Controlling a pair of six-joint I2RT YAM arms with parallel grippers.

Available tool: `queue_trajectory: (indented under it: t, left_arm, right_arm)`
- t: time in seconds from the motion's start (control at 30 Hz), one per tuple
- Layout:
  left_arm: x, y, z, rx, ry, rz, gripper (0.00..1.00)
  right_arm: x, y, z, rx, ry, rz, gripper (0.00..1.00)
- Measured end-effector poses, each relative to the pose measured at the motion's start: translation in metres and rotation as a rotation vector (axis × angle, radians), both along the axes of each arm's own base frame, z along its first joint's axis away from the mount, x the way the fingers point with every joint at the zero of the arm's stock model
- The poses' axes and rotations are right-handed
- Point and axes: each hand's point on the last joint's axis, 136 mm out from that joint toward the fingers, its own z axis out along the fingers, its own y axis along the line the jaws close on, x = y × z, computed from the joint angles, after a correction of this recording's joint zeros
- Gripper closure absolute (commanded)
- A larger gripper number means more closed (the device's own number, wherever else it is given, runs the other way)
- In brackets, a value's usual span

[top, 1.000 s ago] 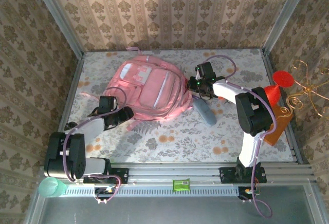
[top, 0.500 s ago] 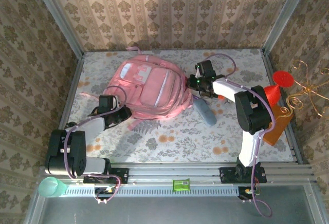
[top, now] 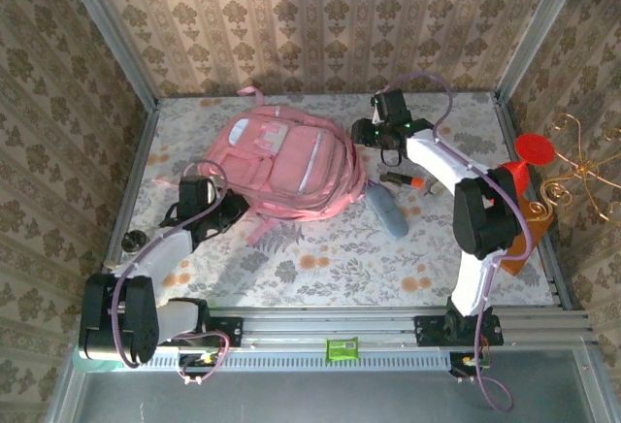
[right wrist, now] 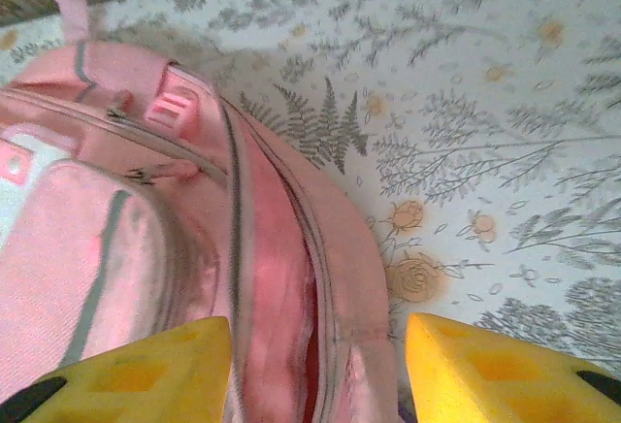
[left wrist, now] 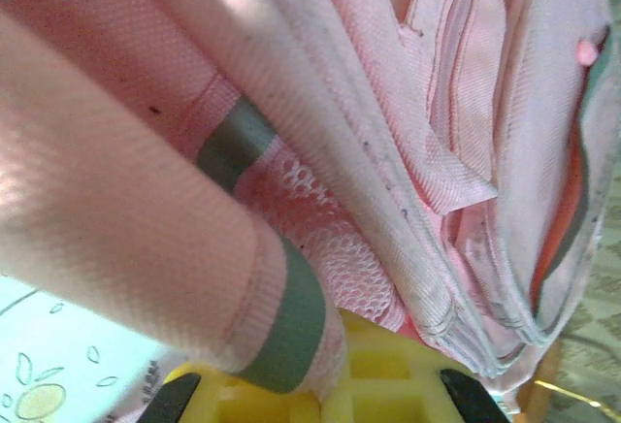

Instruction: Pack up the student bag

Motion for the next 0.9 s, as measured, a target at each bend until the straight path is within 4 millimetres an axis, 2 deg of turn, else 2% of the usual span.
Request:
queue_trajectory:
  t: [0.1, 0.17, 0.23, 0.33, 0.4, 0.53, 0.67, 0.77, 0.9]
  left_arm:
    - [0.000, 0.000, 0.008, -0.029, 0.000, 0.026, 1.00]
    - [0.000, 0.000, 0.012, -0.043, 0.001, 0.040, 1.00]
    - [0.001, -0.001, 0.015, -0.054, 0.004, 0.048, 1.00]
    - [0.001, -0.004, 0.019, -0.063, 0.007, 0.050, 1.00]
    - [0.002, -0.007, 0.021, -0.068, 0.008, 0.045, 1.00]
    - [0.003, -0.014, 0.028, -0.080, 0.004, 0.032, 1.00]
    - [0.003, -0.015, 0.029, -0.088, 0.008, 0.036, 1.00]
    - [0.003, -0.016, 0.029, -0.086, 0.008, 0.034, 1.00]
    - [0.003, -0.016, 0.029, -0.086, 0.007, 0.032, 1.00]
  right_arm:
    - [-0.027, 0.017, 0.030, -0.019, -0.070, 0.067, 0.48]
    - [-0.052, 0.045, 0.048, -0.022, -0.120, 0.154, 0.48]
    - [-0.078, 0.074, 0.057, -0.023, -0.155, 0.246, 0.48]
    - [-0.120, 0.118, 0.058, -0.018, -0.191, 0.389, 0.50]
    - [-0.147, 0.143, 0.050, -0.014, -0.206, 0.475, 0.52]
    - [-0.195, 0.185, 0.018, -0.020, -0.202, 0.618, 0.54]
    - [-0.227, 0.223, -0.017, -0.055, -0.227, 0.706, 0.56]
    - [-0.242, 0.242, -0.045, -0.084, -0.245, 0.738, 0.59]
    - [-0.240, 0.259, -0.076, -0.113, -0.271, 0.722, 0.60]
